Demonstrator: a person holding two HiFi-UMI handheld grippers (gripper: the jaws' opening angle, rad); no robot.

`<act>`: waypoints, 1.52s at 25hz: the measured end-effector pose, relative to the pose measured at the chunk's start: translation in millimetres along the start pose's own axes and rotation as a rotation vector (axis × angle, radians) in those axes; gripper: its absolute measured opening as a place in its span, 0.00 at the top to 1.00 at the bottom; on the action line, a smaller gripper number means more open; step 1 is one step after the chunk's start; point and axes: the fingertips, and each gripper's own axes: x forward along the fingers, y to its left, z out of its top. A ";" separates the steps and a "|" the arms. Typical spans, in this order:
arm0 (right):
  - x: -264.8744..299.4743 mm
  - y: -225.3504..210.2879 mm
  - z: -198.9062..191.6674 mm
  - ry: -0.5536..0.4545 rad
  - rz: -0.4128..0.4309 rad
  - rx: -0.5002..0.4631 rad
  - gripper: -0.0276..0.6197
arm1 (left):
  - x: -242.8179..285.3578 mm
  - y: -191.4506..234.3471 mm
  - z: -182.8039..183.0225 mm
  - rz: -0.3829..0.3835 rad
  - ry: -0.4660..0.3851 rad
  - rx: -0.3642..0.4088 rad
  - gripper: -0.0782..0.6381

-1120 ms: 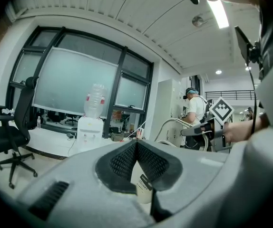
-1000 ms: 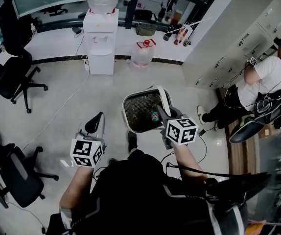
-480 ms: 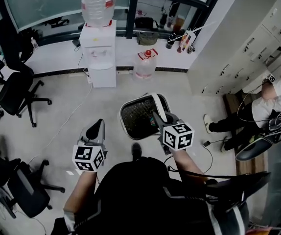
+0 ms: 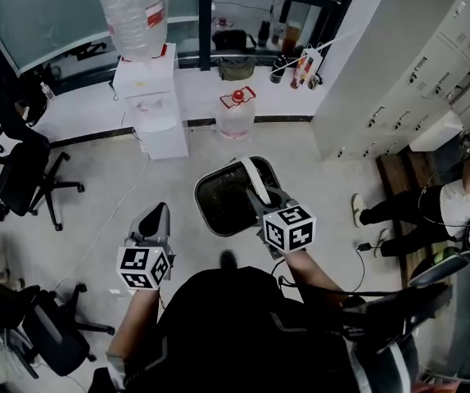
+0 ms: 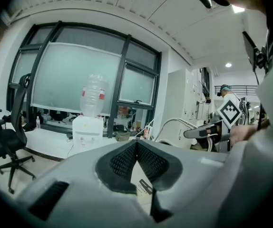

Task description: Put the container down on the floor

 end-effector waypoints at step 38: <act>180.9 -110.0 55.9 0.067 -0.005 -0.015 0.92 | 205.9 107.9 20.9 -0.065 0.091 -0.015 0.88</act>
